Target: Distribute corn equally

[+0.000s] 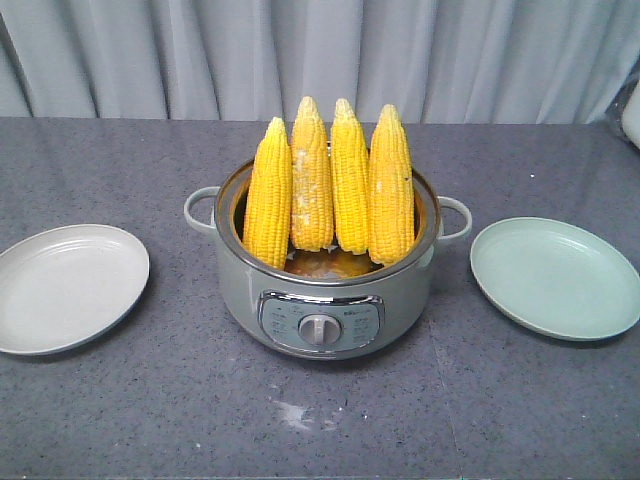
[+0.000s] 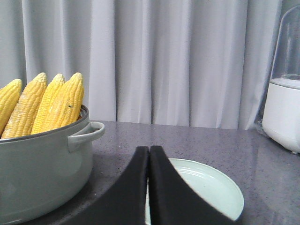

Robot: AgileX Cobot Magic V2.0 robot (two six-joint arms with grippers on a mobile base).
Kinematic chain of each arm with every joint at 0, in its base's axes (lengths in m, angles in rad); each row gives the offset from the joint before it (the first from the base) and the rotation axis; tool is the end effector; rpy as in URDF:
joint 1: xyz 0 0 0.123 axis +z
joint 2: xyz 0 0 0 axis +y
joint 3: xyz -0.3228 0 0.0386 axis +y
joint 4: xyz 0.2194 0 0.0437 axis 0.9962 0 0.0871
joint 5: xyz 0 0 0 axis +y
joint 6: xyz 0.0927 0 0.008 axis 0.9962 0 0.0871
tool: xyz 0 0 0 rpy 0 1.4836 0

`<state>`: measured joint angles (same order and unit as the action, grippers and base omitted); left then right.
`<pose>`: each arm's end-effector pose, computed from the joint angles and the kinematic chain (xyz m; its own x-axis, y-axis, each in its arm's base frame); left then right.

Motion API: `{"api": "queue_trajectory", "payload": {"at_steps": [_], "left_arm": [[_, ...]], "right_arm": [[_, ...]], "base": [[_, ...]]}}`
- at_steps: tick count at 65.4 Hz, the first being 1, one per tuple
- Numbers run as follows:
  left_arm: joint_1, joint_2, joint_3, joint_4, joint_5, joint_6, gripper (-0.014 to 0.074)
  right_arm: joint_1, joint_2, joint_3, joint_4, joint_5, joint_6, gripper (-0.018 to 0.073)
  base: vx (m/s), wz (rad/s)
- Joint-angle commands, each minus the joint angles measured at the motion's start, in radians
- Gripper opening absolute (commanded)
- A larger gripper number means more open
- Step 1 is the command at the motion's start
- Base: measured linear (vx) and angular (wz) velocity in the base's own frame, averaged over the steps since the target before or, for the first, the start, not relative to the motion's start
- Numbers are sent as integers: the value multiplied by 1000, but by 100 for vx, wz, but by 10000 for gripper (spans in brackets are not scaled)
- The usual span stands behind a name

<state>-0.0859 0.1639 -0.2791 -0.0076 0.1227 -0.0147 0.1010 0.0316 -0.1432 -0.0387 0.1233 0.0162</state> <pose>-0.0065 0.0005 0.2897 0.0774 -0.0290 -0.9966 0.0885 0.9958 -0.0221 -0.0153 -0.0020 0.2466 0.0772 -0.0145 -0.9969 -0.0944 0.9953 -0.0218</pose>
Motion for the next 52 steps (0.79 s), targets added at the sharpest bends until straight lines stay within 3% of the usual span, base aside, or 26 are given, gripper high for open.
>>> {"api": "queue_trajectory", "payload": {"at_steps": [1, 13, 23, 37, 52], "left_arm": [[0, 120, -160, 8, 39, -11, -6], [0, 380, -456, 8, 327, -11, -6], [0, 547, -647, 8, 477, -11, -6], [0, 716, -823, -37, 599, -12, -6], [0, 766, -842, -84, 610, -12, -6]], "right_arm": [[-8, 79, -137, 0, 58, -3, -11], [-8, 294, -414, -5, 285, -7, -11], [-8, 501, -623, -1, 516, -6, -11], [-8, 767, -852, 39, 744, -6, -11], [-8, 854, -883, 83, 760, -6, -11]], "base": [[0, 0], [0, 0], [0, 0], [0, 0], [0, 0]]}}
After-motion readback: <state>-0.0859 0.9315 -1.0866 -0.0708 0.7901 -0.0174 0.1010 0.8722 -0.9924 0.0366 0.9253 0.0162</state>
